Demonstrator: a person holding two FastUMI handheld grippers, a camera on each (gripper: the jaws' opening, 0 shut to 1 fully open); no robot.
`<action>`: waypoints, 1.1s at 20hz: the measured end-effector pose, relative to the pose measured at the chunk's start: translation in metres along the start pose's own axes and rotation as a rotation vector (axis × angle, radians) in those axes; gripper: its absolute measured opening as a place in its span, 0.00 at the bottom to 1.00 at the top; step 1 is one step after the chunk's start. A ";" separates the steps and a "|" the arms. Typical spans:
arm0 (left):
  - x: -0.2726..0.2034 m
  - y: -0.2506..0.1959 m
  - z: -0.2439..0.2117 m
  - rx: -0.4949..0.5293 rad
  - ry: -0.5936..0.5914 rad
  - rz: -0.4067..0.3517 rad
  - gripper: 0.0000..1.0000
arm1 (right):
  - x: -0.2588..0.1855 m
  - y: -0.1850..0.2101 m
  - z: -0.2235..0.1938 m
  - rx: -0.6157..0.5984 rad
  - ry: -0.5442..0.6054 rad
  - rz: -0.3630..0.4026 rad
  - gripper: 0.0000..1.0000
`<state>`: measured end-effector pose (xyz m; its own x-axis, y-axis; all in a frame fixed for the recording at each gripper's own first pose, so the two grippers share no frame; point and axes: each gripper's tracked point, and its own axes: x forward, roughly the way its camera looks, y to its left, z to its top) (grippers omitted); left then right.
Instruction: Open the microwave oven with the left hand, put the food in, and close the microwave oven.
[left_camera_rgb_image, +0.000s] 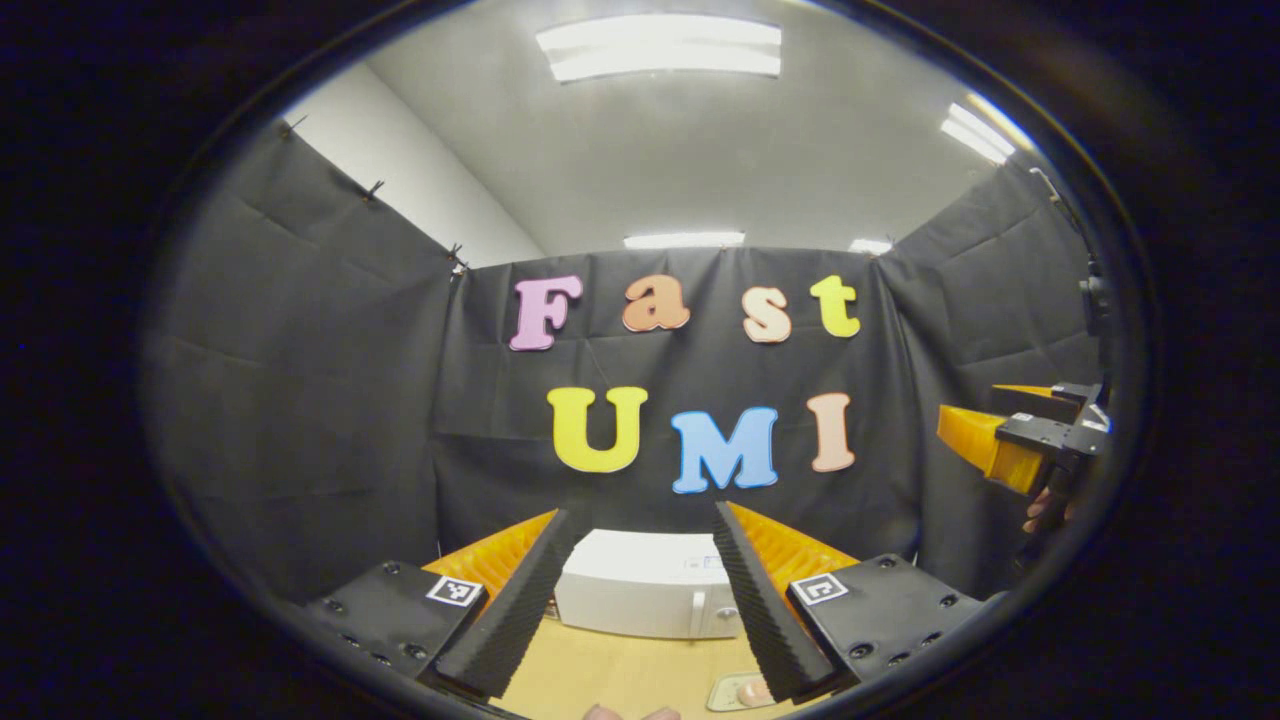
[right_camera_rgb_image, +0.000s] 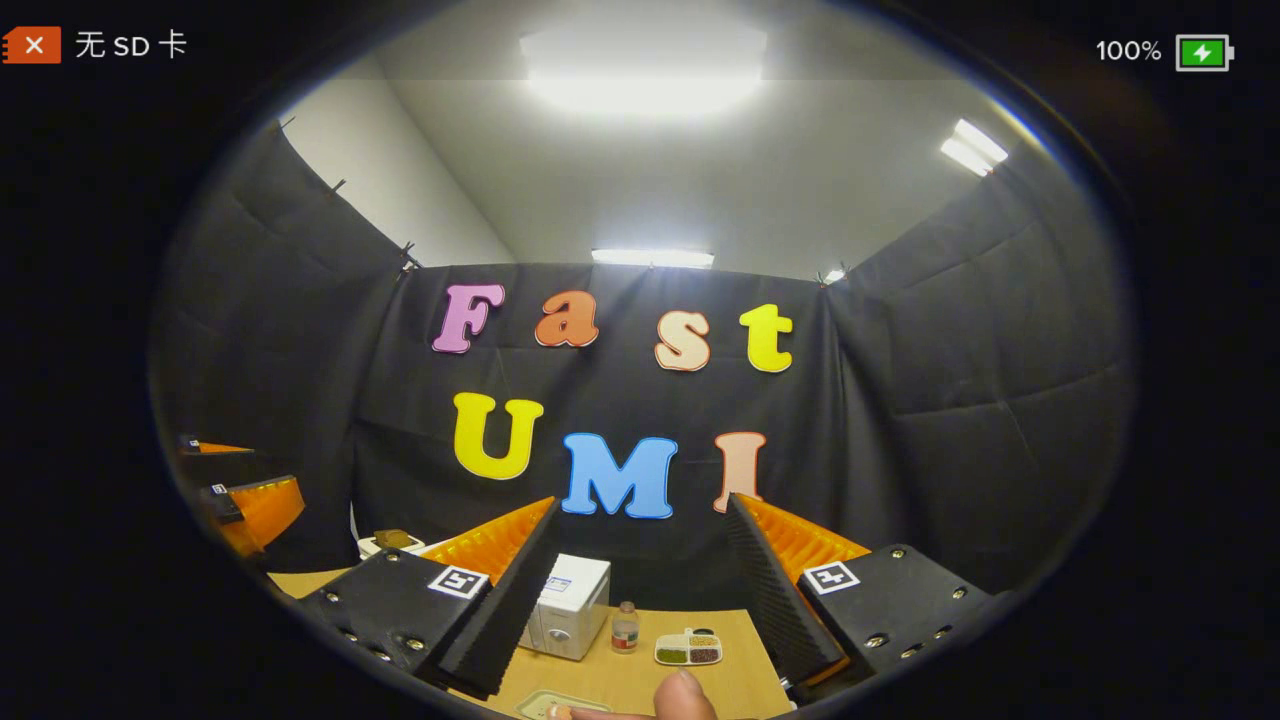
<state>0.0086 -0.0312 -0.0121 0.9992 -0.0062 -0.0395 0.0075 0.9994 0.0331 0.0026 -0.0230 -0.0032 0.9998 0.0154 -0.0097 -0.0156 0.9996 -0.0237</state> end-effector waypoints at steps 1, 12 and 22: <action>0.004 -0.005 -0.002 0.002 0.006 -0.003 0.96 | 0.002 -0.005 -0.003 -0.004 0.003 -0.001 0.98; 0.044 -0.071 -0.071 0.070 0.079 -0.026 0.94 | 0.031 -0.048 -0.028 0.042 0.033 0.048 0.99; 0.144 -0.071 -0.199 0.083 0.172 -0.149 0.94 | 0.075 -0.051 -0.034 -0.006 0.049 -0.171 0.99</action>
<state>0.1445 -0.0966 -0.2189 0.9655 -0.1404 -0.2191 0.1646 0.9817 0.0961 0.0782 -0.0740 -0.0367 0.9863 -0.1561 -0.0535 0.1544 0.9874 -0.0352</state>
